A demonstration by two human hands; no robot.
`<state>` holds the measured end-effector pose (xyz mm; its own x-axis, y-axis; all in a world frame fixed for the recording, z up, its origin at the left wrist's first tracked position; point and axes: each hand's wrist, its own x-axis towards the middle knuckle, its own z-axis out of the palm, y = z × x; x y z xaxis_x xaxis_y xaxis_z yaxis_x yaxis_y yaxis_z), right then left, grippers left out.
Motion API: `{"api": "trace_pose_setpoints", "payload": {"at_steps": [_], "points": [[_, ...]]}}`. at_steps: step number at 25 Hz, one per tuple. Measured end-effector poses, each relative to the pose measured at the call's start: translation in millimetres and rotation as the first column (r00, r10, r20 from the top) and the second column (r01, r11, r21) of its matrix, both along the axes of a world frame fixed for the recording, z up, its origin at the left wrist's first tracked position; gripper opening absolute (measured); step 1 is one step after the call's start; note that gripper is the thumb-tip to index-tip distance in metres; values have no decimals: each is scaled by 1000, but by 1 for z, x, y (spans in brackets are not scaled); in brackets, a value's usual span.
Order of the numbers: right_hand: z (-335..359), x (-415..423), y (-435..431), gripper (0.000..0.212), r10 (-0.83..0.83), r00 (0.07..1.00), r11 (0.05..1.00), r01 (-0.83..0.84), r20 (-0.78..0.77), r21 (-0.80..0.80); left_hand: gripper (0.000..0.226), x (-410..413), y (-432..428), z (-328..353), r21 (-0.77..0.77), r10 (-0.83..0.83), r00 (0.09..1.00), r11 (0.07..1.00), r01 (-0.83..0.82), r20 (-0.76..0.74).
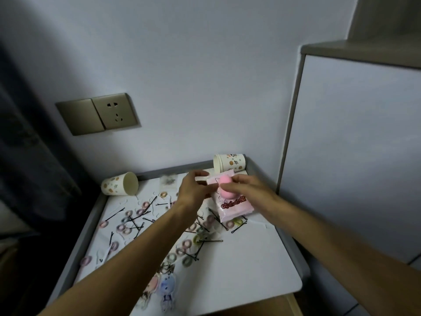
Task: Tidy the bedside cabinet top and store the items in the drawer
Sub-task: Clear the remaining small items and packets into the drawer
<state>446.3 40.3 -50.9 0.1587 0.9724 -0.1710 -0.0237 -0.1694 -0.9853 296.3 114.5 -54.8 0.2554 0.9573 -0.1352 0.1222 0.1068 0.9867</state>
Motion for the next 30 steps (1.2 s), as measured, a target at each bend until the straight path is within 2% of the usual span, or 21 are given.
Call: {"api": "trace_pose_setpoints", "payload": {"at_steps": [2, 4, 6, 8, 10, 12, 14, 16, 18, 21, 24, 30], "points": [[9, -7, 4, 25, -51, 998, 999, 51, 30, 8, 29, -19, 6, 3, -5, 47, 999, 999, -47, -3], [14, -7, 8, 23, -110, 991, 994, 110, 76, 14, 25, -40, 21, 0, 116, 124, 964, 988, -99, -233], [14, -6, 10, 24, -126, 987, 992, 124, 99, 18, 24, -60, 36, -2, 214, 192, 862, 972, -100, -469], [9, -8, 8, 24, -115, 986, 993, 115, 122, 7, 22, -75, 44, -4, 254, 199, 777, 966, -52, -598], [1, -14, 2, 23, -91, 983, 996, 93, 159, -6, 16, -88, 38, 0, 276, 129, 705, 956, 99, -698], [-4, -23, -7, 22, -64, 980, 998, 67, 188, -8, 9, -101, 13, 7, 232, 23, 563, 924, 303, -826], [-8, -40, -19, 21, -47, 979, 999, 50, 199, -9, 14, -122, -26, 9, 164, -5, 385, 899, 406, -923], [-10, -52, -31, 21, -45, 980, 999, 49, 195, -16, 22, -133, -61, 1, 153, 54, 236, 892, 426, -970], [-11, -67, -48, 22, -21, 979, 999, 29, 201, -38, 41, -141, -97, -6, 152, 117, 114, 913, 378, -987], [-14, -84, -76, 24, 10, 979, 998, 5, 205, -69, 63, -139, -132, -20, 139, 120, 86, 953, 271, -989], [-16, -94, -99, 23, -1, 980, 998, 14, 198, -67, 70, -131, -141, -28, 134, 113, 93, 957, 257, -989], [-21, -100, -134, 21, -10, 989, 996, 23, 146, -88, 66, -124, -129, -21, 63, 25, 225, 985, 163, -974]]}}
